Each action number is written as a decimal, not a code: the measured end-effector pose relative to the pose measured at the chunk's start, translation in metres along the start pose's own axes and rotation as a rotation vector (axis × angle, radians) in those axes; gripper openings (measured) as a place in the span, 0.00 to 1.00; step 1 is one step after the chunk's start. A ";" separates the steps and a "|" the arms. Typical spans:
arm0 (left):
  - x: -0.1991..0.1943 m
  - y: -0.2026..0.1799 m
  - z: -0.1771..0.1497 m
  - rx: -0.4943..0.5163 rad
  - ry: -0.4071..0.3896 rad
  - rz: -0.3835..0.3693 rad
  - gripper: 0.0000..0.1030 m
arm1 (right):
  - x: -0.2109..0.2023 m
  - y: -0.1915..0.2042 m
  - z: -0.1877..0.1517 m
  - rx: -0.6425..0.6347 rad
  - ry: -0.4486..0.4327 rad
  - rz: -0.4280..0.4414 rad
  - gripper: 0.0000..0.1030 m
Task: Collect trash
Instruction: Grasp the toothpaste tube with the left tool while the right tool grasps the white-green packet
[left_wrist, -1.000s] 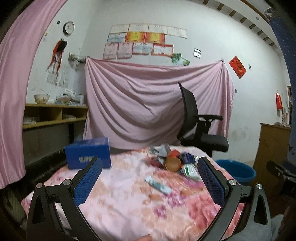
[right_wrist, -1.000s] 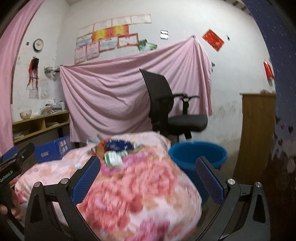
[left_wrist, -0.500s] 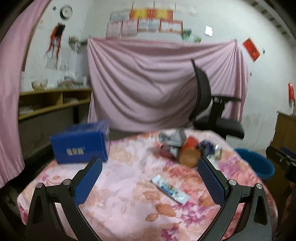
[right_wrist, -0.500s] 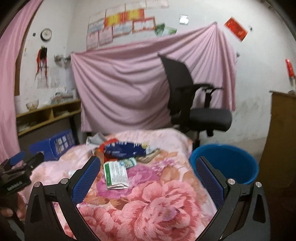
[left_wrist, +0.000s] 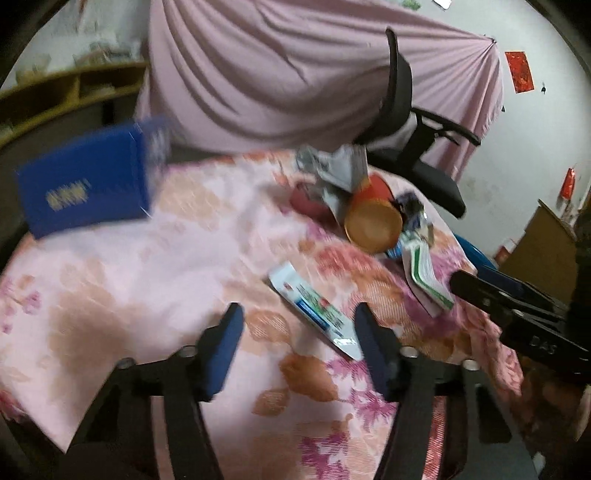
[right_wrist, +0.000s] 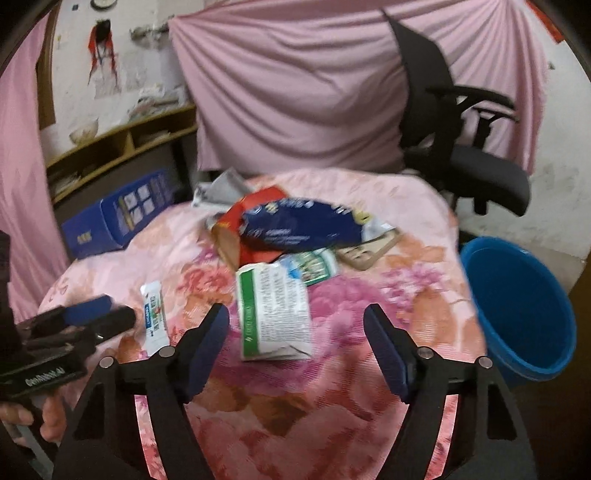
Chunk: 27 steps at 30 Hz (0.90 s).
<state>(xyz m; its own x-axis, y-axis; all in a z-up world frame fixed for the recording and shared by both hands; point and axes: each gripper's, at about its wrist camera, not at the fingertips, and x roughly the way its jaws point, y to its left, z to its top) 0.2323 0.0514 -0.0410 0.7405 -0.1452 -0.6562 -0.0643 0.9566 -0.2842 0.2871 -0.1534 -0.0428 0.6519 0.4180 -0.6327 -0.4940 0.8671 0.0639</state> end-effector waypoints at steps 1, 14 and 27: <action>0.005 0.001 0.001 -0.015 0.031 -0.017 0.44 | 0.005 0.001 0.001 -0.002 0.016 0.005 0.72; 0.018 0.000 0.014 -0.046 0.122 -0.089 0.06 | 0.034 0.002 0.005 0.021 0.136 0.054 0.48; 0.017 -0.044 0.009 0.062 0.078 -0.023 0.00 | -0.003 -0.028 0.000 0.128 -0.058 0.158 0.48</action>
<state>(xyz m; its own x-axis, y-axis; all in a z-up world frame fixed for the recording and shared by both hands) 0.2540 0.0093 -0.0333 0.6864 -0.1845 -0.7034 -0.0047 0.9661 -0.2580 0.2991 -0.1790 -0.0425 0.6056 0.5634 -0.5620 -0.5182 0.8152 0.2587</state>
